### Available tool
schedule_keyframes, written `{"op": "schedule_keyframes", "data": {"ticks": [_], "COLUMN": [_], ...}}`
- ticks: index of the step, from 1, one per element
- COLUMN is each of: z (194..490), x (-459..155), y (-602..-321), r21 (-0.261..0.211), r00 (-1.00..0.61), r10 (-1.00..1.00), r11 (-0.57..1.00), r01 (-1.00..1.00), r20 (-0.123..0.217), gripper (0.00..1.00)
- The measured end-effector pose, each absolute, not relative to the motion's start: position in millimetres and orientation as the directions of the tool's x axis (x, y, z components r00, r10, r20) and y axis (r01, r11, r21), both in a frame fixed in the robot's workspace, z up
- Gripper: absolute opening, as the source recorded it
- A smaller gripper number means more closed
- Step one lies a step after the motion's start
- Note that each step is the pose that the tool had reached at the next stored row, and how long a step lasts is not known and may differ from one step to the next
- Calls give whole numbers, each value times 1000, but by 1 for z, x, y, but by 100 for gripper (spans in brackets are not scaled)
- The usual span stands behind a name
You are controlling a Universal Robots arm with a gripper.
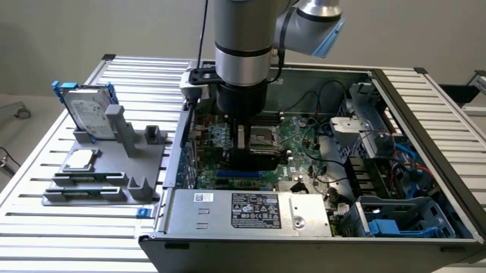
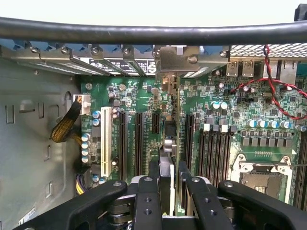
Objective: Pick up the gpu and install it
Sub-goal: 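Insert the gpu into the slot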
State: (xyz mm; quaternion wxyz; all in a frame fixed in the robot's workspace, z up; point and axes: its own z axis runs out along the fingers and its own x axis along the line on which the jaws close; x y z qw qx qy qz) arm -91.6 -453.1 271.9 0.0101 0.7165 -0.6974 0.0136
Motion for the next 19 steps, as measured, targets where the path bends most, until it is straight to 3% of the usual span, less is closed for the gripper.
{"op": "schedule_keyframes", "data": {"ticks": [9,19], "z": [270,265], "x": [-92,-92], "y": [-453,-456], "r21": [-4,-3], "r00": [27,26], "r10": [-1000,-1000], "r11": [-27,-26], "r01": [-1000,-1000], "r20": [10,7], "gripper": [26,26]}}
